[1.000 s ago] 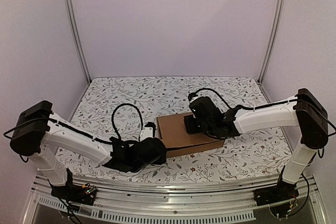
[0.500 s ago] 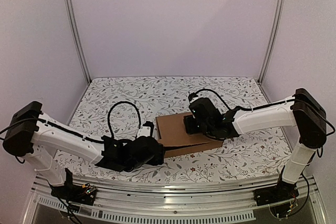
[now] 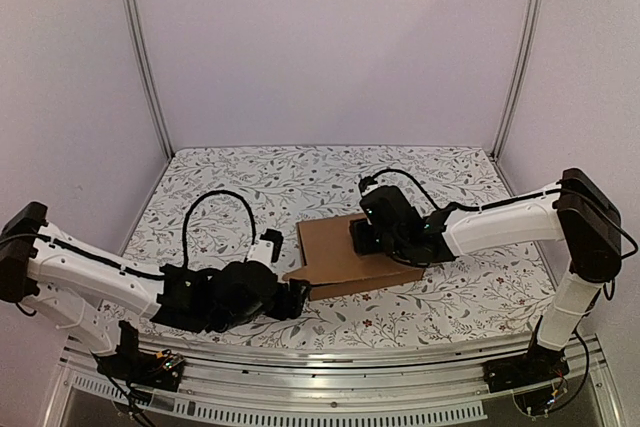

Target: Fold the paper box

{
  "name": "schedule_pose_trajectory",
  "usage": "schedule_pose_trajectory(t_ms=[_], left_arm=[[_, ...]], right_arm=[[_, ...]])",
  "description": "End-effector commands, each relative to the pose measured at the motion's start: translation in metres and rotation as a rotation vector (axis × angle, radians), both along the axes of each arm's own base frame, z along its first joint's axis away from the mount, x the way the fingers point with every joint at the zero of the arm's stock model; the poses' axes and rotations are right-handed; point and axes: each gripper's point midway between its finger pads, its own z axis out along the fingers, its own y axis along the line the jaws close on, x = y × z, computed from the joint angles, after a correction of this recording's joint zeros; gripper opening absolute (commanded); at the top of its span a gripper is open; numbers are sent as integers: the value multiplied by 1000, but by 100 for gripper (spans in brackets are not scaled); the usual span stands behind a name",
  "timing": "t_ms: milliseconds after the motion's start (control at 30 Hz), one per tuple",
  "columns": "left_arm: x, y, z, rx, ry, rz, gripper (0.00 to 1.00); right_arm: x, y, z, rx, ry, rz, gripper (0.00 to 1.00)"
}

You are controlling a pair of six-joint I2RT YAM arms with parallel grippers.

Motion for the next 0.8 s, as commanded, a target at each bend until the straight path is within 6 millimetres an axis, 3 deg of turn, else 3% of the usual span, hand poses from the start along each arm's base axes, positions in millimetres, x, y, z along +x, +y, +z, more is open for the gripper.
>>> schedule_pose_trajectory(t_ms=[0,233,367,567,767], left_arm=[[-14,1,12,-20,2,-88,79],[-23,30,23,-73,36,-71,76],[-23,32,31,-85,18,-78,75],[-7,16,35,-73,17,-103,74],[21,-12,32,-98,66,-143,72]], right_arm=[[-4,-5,-20,-27,36,1,57],[-12,-11,-36,-18,72,-3,53],[-17,-14,-48,-19,95,-7,49],[-23,-20,-55,-23,108,-17,44],[-24,-23,-47,-23,91,-14,40]])
